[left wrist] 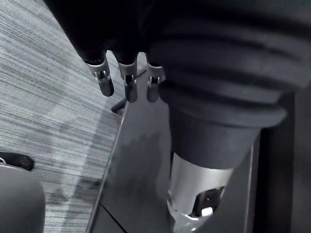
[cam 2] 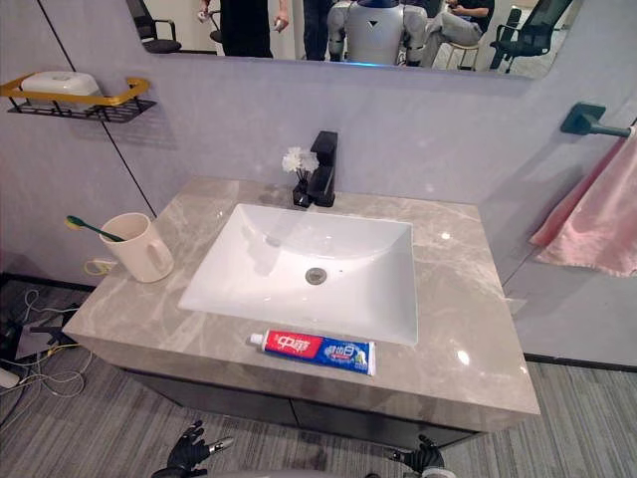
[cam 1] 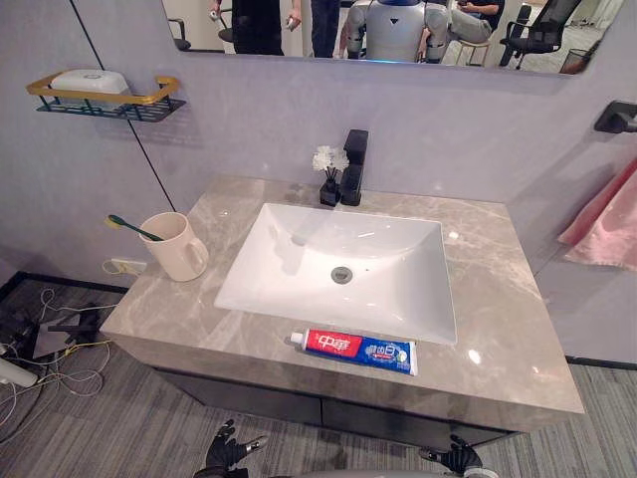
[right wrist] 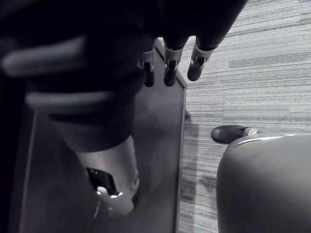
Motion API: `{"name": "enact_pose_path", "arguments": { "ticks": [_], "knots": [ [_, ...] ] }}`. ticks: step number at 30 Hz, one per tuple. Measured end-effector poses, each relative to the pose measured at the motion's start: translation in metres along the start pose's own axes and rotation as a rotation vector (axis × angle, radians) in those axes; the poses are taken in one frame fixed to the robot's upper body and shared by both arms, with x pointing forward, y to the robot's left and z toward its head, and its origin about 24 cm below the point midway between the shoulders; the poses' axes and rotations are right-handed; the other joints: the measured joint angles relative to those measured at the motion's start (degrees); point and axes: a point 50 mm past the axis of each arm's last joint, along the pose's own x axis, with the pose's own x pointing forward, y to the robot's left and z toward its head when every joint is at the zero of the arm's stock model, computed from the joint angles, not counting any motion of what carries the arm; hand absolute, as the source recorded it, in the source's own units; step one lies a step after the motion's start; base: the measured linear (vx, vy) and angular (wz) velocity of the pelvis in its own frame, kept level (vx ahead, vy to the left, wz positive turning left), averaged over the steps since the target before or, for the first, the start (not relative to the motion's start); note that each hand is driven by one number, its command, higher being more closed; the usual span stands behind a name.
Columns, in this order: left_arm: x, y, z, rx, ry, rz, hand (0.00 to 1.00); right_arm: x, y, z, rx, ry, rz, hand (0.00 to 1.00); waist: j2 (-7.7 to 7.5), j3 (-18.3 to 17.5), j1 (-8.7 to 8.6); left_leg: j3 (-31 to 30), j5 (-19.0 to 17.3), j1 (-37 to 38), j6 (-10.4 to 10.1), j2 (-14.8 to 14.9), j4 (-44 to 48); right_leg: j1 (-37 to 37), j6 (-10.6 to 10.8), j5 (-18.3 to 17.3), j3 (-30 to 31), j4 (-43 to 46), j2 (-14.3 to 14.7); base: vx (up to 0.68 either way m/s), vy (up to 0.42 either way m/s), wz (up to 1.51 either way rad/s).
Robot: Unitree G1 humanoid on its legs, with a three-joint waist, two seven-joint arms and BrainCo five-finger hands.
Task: Organize washtable
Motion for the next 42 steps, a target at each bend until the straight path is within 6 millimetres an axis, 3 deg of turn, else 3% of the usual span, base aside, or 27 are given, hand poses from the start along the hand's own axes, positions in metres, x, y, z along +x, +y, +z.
{"name": "enact_pose_path", "arguments": {
  "ticks": [2,3,15,23,28,30,33,35,37,40,42],
  "knots": [
    [0.0,0.001,0.0,0.001,-0.001,0.004,0.0,0.0,-0.001,-0.001,-0.001,0.004,-0.001,0.0,-0.15,0.1,0.0,0.28,0.42,-0.01,-0.48,0.21,-0.49,-0.08,-0.5,0.46,0.13,-0.52,0.18,-0.07,-0.025,-0.03],
    [0.0,0.016,0.001,-0.002,-0.004,0.045,0.0,0.004,-0.017,0.013,-0.04,-0.033,-0.039,0.0,-0.99,0.98,-0.31,-0.38,0.91,2.07,-1.75,1.53,-1.57,0.99,-0.71,0.68,-0.08,-1.97,1.7,0.0,0.0,0.0],
    [0.002,0.014,0.004,-0.004,-0.009,0.039,0.0,0.004,-0.018,0.014,0.034,-0.039,-0.042,0.0,-1.19,1.03,-0.18,-0.67,0.7,-0.3,-2.06,1.53,-1.99,-1.41,-0.62,0.55,-0.6,-2.09,1.63,0.0,-0.003,0.01],
    [0.005,0.012,0.012,-0.011,-0.024,0.054,0.0,0.004,-0.022,0.008,0.137,-0.013,-0.065,0.0,-0.99,1.01,-0.03,-4.53,0.93,-2.24,-1.67,1.58,-1.62,-1.05,-0.41,-0.18,-5.92,-1.84,1.69,0.07,-0.023,0.25],
    [0.006,0.028,0.023,-0.063,-0.071,0.124,0.0,0.002,-0.028,-0.003,0.176,0.022,-0.092,0.0,-0.91,0.99,0.08,-7.12,0.96,-2.48,-1.65,1.02,-1.15,0.09,-0.38,-0.15,-9.62,-1.83,1.01,0.02,-0.001,0.28],
    [0.005,0.046,0.036,-0.105,-0.125,0.19,0.0,0.002,-0.031,-0.004,0.186,0.025,-0.103,0.0,-0.86,1.02,0.15,-8.14,0.97,-3.61,-1.65,0.42,-0.02,0.05,-0.38,-0.13,-10.83,-1.82,0.51,-0.04,-0.003,0.26],
    [-0.003,0.092,0.077,-0.159,-0.303,0.338,0.0,0.001,-0.037,-0.009,0.19,0.039,-0.12,0.0,-0.55,1.19,1.27,-9.7,1.41,-4.72,-1.06,-0.21,0.58,0.07,-0.38,-0.13,-12.95,-1.82,0.0,-0.07,-0.016,0.3],
    [-0.022,0.124,0.119,-0.163,-0.496,0.443,0.0,-0.001,-0.045,-0.014,0.183,0.051,-0.138,0.0,0.24,1.57,3.24,-10.32,1.51,-5.72,-0.93,-0.62,1.54,0.04,-0.38,-0.13,-14.48,-1.82,-0.37,-0.12,-0.019,0.22],
    [-0.044,0.143,0.144,-0.157,-0.634,0.52,0.0,-0.001,-0.048,-0.014,0.186,0.05,-0.144,0.0,0.64,1.62,3.35,-11.06,1.89,-6.6,-0.47,-0.8,1.55,0.03,-0.4,-0.14,-15.4,-1.82,-0.55,-0.13,-0.017,0.26],
    [-0.077,0.154,0.181,-0.153,-0.845,0.592,0.0,-0.003,-0.052,-0.018,0.202,0.05,-0.16,0.0,1.36,1.33,4.64,-11.87,1.76,-7.24,-0.93,-0.91,1.26,-0.13,-0.61,-0.24,-16.24,-1.83,-0.89,-0.11,-0.004,0.2],
    [-0.107,0.148,0.212,-0.107,-1.032,0.617,0.0,-0.006,-0.055,-0.024,0.205,0.055,-0.166,0.0,1.75,0.87,5.0,-12.95,2.1,-7.82,-1.48,-0.94,1.29,0.02,-1.06,-0.53,-17.82,-1.84,-1.05,-0.06,-0.001,0.3]
  ]
}}
